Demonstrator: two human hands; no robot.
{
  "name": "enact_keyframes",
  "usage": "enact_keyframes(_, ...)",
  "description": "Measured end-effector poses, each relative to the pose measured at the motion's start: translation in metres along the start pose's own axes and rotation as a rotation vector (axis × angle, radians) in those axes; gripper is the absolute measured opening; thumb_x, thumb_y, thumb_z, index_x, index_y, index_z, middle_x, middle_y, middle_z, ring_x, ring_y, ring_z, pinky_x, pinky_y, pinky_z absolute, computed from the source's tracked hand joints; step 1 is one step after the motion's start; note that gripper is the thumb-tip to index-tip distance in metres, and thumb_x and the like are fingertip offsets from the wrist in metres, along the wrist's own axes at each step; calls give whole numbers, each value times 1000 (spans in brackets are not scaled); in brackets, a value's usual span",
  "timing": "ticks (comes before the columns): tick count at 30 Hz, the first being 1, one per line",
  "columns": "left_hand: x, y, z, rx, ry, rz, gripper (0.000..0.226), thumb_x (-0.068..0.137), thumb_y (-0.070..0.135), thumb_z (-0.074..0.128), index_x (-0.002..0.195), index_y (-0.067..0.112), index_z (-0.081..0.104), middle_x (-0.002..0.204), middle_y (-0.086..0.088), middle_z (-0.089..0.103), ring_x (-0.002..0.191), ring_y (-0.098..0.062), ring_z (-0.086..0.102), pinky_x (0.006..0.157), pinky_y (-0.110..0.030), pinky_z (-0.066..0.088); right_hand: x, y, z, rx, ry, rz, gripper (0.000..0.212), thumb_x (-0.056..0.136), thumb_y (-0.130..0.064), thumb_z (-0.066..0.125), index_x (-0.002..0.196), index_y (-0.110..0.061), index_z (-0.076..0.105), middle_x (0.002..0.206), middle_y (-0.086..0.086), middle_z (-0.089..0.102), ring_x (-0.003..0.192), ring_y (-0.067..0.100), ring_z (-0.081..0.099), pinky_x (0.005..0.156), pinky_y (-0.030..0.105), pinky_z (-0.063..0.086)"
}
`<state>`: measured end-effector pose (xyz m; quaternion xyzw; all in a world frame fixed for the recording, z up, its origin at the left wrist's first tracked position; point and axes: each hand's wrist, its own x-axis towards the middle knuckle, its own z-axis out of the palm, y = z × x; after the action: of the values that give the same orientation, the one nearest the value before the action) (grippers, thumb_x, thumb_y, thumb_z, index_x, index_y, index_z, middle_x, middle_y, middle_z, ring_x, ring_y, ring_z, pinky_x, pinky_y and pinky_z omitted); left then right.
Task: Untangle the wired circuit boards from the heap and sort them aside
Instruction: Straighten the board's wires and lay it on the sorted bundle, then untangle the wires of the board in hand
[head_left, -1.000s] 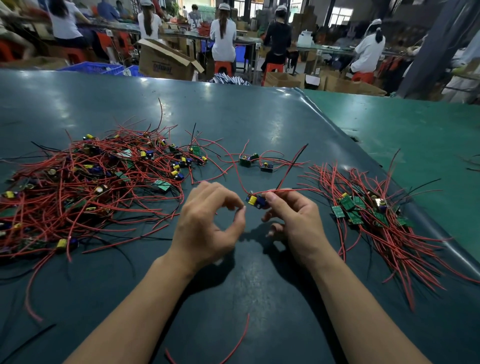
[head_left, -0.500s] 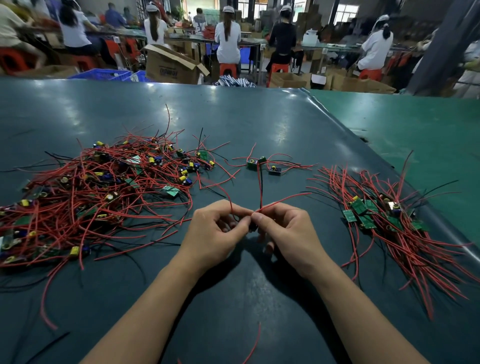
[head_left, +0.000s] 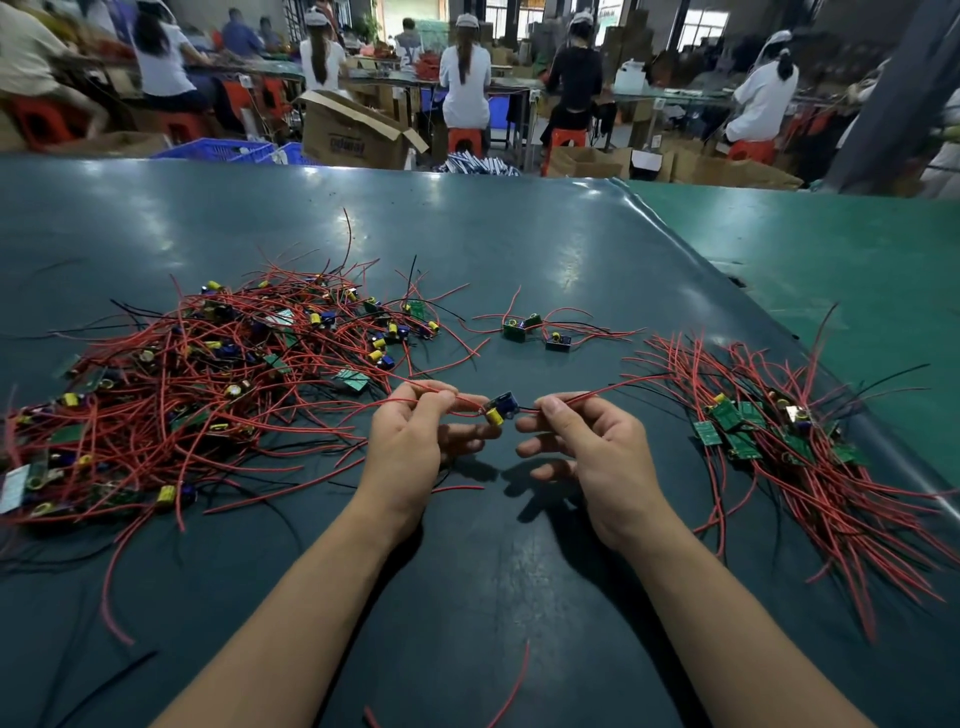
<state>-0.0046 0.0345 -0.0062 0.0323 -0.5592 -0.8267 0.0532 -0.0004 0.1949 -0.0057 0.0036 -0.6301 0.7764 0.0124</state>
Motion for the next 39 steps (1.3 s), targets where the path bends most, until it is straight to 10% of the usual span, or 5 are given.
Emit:
enact_keyframes(13, -1, -7, -3, 200, -120, 119, 19, 88, -5, 63, 94, 10, 72, 85, -3, 75, 76, -16, 69, 73, -22, 55, 0, -2, -2, 78, 17, 49, 9, 92, -14, 63, 87, -7, 65, 75, 10, 72, 56, 17, 66, 42, 21, 48)
enact_keyframes(27, 3, 1, -3, -68, -194, -185, 23, 77, 19, 62, 95, 10, 74, 96, -9, 73, 60, -9, 52, 54, -18, 46, -2, -7, -1, 33, -15, 109, 13, 95, -14, 60, 85, -6, 65, 72, 10, 71, 51, 15, 61, 40, 21, 45)
enact_keyframes(39, -4, 12, -8, -314, -383, -238, 20, 84, 8, 53, 81, 14, 72, 125, -18, 65, 108, -33, 64, 96, -44, 49, -4, -12, 2, 378, 6, 261, 14, 94, -8, 58, 84, 1, 63, 76, 19, 72, 64, 25, 73, 52, 20, 56)
